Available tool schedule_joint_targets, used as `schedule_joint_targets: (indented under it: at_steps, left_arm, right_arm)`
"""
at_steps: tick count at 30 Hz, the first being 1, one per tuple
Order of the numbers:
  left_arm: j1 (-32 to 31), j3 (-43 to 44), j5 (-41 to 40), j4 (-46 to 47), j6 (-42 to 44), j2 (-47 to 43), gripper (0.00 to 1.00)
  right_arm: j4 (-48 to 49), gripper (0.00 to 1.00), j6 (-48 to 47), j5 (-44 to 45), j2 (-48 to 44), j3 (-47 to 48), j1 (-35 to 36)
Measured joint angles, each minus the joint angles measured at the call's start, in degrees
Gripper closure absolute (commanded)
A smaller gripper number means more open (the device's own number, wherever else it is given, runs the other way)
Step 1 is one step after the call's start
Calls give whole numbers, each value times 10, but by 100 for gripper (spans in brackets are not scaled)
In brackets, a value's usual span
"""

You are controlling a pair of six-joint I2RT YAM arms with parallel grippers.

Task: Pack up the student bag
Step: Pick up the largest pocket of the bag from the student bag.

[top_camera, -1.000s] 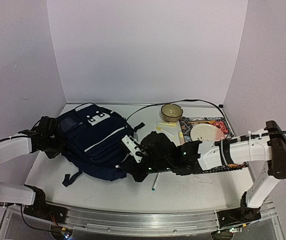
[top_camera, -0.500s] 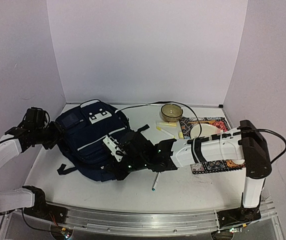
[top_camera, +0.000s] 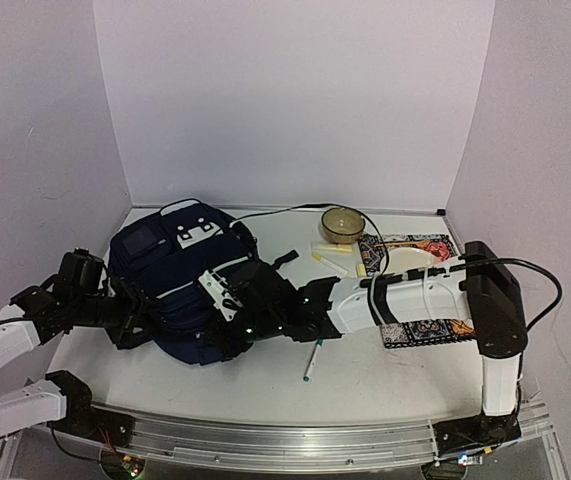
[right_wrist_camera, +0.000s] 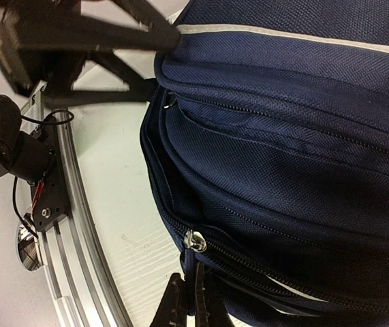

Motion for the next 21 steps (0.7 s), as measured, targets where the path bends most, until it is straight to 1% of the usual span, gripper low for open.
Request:
schedule_joint_targets:
  at_steps: [9,15,18,21]
  left_arm:
    - [-92,-37,-12,49,-91,11,38]
    - [-174,-36,-59,76,-137,41,40]
    - [-202,-24,-75,58,-144,41,40]
    - [-210,0,-90,27,-146,41,40]
  right_arm:
    - [-27,100,8,-2,0,5,0]
    - [-44,100,10,0,0,11,0]
    - [-47,100,10,1,0,18,0]
    - [-47,100,9,2,0,22,0]
